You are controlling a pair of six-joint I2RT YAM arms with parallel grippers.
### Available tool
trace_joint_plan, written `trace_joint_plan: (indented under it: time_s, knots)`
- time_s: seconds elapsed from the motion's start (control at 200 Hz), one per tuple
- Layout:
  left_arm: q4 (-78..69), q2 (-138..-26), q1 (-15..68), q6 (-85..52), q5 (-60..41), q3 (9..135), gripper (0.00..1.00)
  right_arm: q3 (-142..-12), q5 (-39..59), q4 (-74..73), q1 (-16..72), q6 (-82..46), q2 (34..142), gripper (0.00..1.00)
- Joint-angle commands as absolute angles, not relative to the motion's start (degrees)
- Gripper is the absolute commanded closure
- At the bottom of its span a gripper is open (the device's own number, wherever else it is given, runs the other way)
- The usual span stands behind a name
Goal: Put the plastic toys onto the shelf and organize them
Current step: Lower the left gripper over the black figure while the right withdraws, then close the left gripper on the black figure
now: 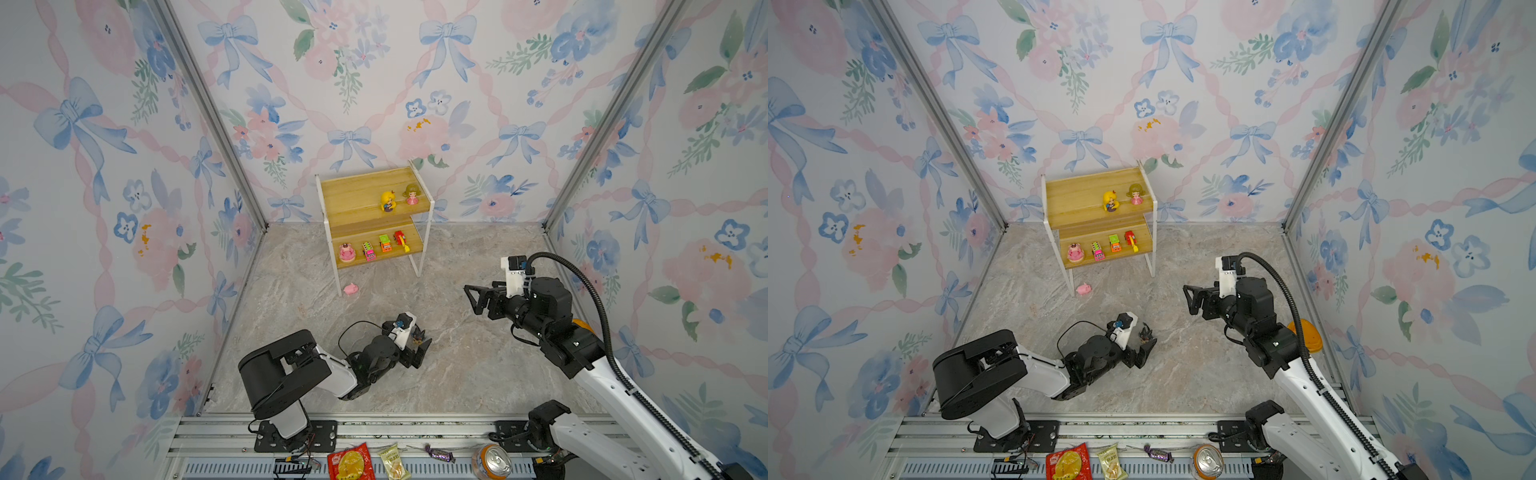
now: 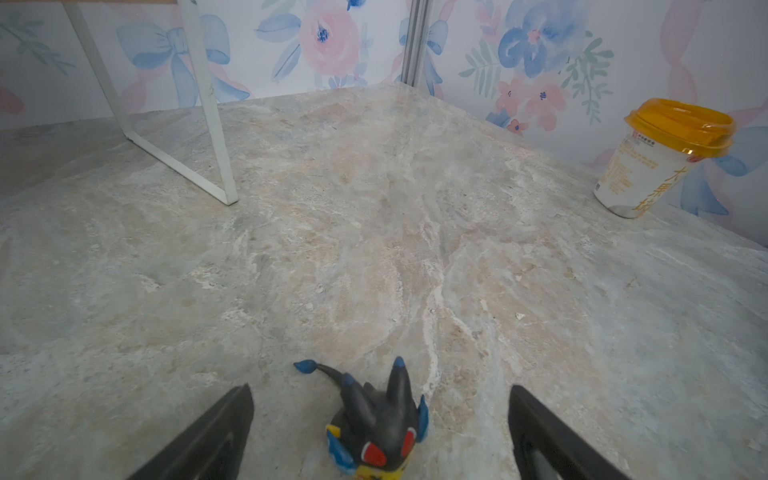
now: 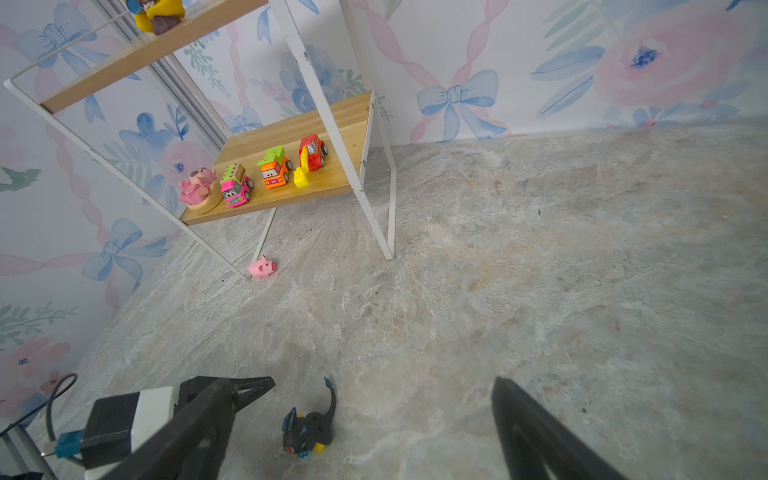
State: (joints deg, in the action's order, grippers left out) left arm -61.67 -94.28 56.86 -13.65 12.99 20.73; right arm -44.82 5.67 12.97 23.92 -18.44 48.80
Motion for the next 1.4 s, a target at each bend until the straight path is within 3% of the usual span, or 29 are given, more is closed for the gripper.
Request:
trace_joint_plan:
  time_s: [0.0,1.025,1.395]
  knots:
    - [-62.5,-95.8,56.0,-12.3,12.9,22.2,0.03,-43.7,6.7,11.2,23.3,-17.4,48.1,0.02]
    - [-56.4,-103.8,52.4,-12.7,8.8,29.8,0.08,-43.3,8.7,8.5,23.1,-16.2,51.9,0.03]
    - [-55.2,-104.2,51.5,-13.7,8.5,30.6,0.23,-43.1,9.3,7.6,22.8,-16.3,53.0,0.03]
